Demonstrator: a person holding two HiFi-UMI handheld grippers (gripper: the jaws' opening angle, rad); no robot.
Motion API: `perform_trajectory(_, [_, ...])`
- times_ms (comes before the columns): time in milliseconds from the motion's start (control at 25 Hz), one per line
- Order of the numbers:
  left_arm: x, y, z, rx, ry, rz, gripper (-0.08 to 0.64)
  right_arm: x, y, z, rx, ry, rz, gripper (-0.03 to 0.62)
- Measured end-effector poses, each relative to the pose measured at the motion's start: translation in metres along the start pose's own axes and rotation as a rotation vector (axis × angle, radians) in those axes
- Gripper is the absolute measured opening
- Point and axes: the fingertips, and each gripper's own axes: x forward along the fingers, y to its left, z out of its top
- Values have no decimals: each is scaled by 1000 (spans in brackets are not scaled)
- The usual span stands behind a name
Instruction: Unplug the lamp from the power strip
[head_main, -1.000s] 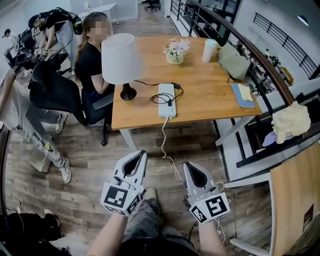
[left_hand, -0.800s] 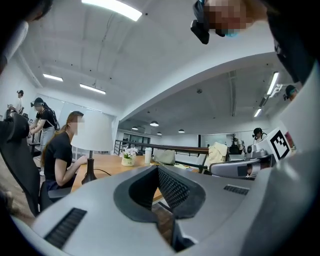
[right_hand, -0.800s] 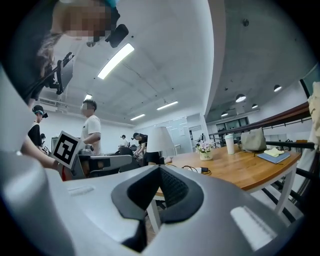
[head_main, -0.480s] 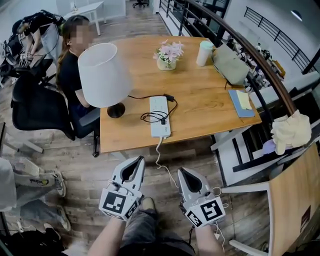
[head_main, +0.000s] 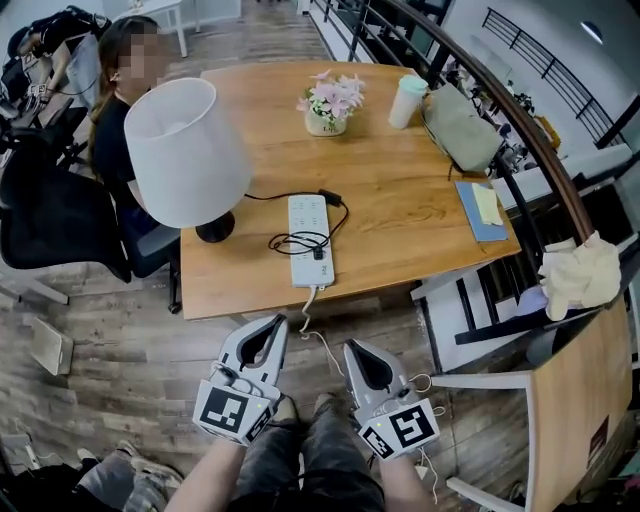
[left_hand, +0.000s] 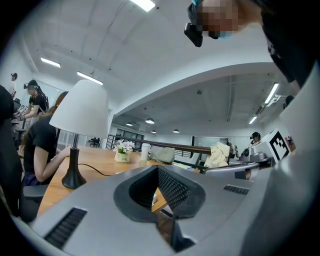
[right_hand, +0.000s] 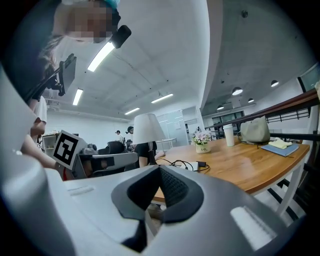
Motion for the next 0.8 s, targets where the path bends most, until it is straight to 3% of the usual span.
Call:
perform_trajectory(520, [45,16,-10,22,-9,-4,-3,54,-23,-15,-54,48,77,8])
perform_trajectory(800, [74,26,-34,78,97,12,-3,86,-40,-23,-90,85,104,8])
